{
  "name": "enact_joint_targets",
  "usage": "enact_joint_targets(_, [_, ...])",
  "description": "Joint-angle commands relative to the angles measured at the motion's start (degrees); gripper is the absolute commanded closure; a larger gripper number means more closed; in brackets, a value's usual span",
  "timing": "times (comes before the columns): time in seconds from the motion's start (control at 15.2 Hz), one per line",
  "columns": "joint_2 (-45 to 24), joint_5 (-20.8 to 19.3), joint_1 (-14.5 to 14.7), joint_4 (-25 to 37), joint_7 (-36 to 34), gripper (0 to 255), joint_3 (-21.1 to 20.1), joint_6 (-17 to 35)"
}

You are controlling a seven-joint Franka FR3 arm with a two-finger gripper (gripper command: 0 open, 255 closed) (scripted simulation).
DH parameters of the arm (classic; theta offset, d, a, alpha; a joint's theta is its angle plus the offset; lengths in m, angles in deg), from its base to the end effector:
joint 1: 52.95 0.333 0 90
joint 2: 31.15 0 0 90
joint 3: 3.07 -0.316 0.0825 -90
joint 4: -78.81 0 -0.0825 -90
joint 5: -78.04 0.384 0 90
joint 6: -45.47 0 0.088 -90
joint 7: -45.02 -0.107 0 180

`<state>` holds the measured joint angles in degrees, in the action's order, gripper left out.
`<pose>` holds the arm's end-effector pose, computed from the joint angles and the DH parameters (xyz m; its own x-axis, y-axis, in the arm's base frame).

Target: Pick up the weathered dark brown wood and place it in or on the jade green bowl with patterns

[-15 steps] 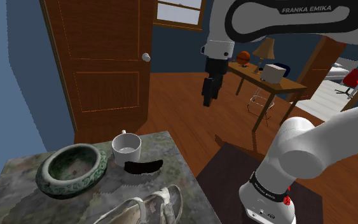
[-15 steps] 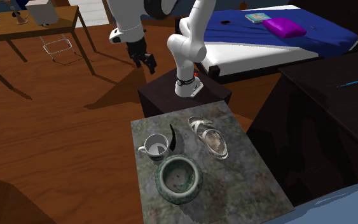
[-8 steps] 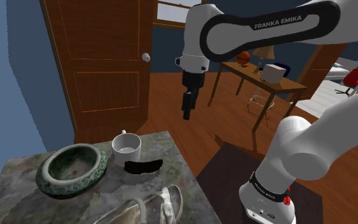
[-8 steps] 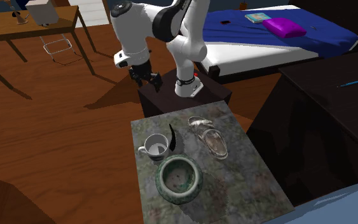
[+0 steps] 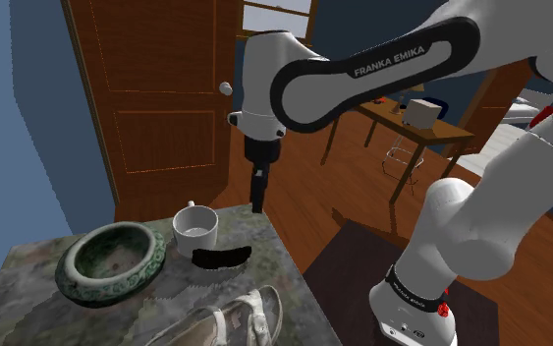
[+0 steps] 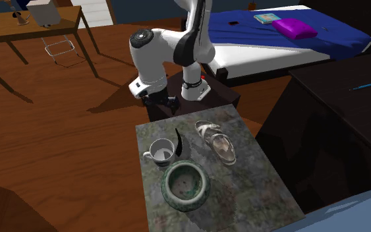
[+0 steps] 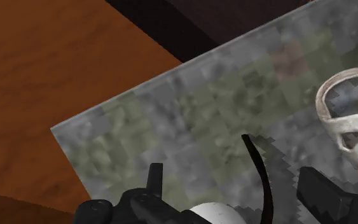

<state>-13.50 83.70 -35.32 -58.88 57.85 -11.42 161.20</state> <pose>0.3896 0.1974 0.4236 0.8095 0.5833 -0.0669 0.5805 -0.8122 -0.0576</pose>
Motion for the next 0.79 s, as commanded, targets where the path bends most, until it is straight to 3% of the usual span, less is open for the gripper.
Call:
enact_joint_targets(0.0, [-3.3,-0.1,1.4,1.5,1.1,0,-1.4,2.3])
enact_joint_targets(0.53, [-14.7,-2.2,6.3,6.3,4.4,0,-6.8,10.5])
enact_joint_targets(0.73, [-15.6,-2.4,6.4,5.6,4.3,0,-6.9,12.1])
